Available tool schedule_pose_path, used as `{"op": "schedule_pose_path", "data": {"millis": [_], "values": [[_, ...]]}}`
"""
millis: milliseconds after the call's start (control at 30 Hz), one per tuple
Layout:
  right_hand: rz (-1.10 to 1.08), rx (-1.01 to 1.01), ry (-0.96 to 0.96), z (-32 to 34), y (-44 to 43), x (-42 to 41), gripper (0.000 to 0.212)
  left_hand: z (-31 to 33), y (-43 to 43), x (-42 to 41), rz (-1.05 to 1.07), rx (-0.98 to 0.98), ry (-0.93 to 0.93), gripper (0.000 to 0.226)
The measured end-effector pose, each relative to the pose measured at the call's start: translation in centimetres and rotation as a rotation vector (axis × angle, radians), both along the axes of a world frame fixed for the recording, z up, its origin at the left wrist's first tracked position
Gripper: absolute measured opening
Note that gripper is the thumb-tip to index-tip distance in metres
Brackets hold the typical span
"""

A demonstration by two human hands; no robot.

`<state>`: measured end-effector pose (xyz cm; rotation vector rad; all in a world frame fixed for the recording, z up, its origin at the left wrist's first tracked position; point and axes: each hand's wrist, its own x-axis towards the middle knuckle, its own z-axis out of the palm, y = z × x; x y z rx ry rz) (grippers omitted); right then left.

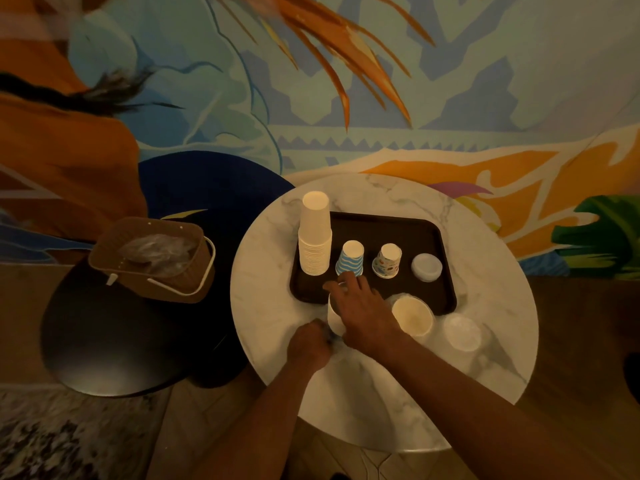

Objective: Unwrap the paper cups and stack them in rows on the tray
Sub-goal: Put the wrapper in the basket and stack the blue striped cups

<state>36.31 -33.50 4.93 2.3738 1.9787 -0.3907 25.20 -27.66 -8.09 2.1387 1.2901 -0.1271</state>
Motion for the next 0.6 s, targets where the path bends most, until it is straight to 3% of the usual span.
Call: {"op": "schedule_pose_path", "data": {"millis": [233,267,433,600], "values": [[-0.04,0.037,0.053,-0.9,-0.3,0.2,0.103,-0.7,-0.1,-1.1,0.064,-0.056,-0.034,0.027],[-0.055,0.044,0.082,-1.0,-0.3,0.3,0.106,-0.8,0.0,-1.3,0.081,-0.041,-0.042,0.034],[-0.207,0.105,0.295,-2.2,-0.6,0.4,0.117,0.4,0.3,-0.9,0.096,-0.007,-0.21,0.107],[-0.373,0.184,0.389,-3.5,-0.7,-0.5,0.122,1.5,-0.2,0.1,0.092,-0.061,-0.239,0.119]]}}
